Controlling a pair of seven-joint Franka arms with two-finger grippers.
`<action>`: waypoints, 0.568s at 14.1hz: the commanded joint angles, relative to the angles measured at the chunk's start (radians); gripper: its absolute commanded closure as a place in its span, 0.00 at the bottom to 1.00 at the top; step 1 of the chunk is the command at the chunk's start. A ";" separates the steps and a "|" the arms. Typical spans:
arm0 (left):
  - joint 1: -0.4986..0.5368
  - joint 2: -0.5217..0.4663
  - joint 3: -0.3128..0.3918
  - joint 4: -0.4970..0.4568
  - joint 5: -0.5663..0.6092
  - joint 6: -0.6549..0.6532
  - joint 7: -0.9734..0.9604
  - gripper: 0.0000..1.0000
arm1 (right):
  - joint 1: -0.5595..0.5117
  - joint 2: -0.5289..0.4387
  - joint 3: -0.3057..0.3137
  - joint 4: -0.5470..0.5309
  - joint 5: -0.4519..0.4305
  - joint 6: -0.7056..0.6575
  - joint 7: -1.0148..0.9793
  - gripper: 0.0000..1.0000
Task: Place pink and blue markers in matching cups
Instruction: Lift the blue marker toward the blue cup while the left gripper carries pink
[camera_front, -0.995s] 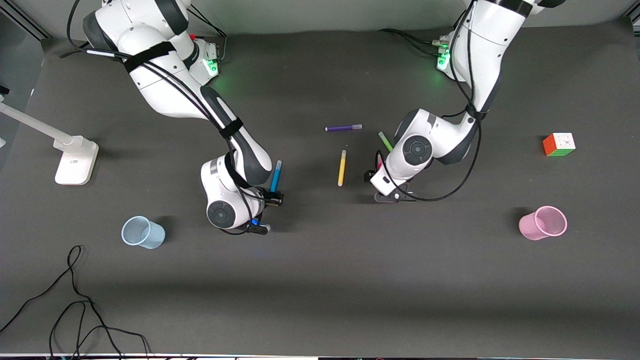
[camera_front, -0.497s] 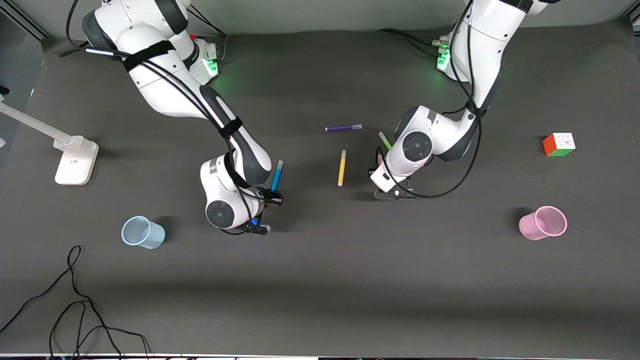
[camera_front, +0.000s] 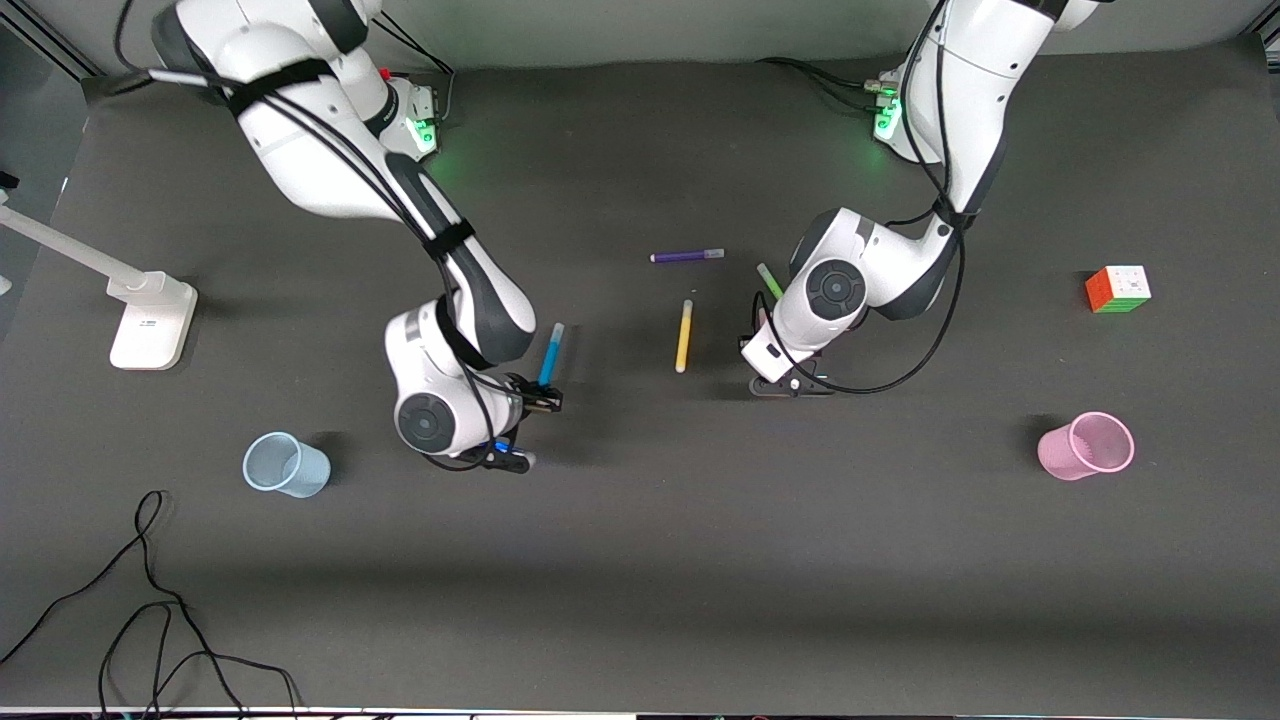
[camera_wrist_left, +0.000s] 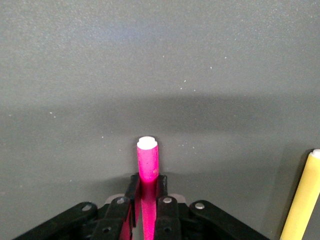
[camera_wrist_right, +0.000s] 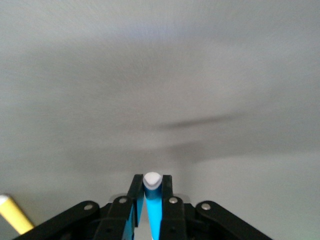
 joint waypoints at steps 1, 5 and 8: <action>-0.005 -0.065 0.010 -0.022 0.004 -0.012 -0.005 1.00 | 0.000 -0.131 -0.018 -0.025 -0.089 -0.036 0.001 0.98; 0.024 -0.215 0.037 0.019 0.011 -0.185 -0.008 1.00 | 0.000 -0.253 -0.106 -0.030 -0.227 -0.054 -0.109 0.98; 0.074 -0.280 0.062 0.125 0.109 -0.418 0.028 1.00 | 0.001 -0.312 -0.175 -0.027 -0.308 -0.040 -0.244 1.00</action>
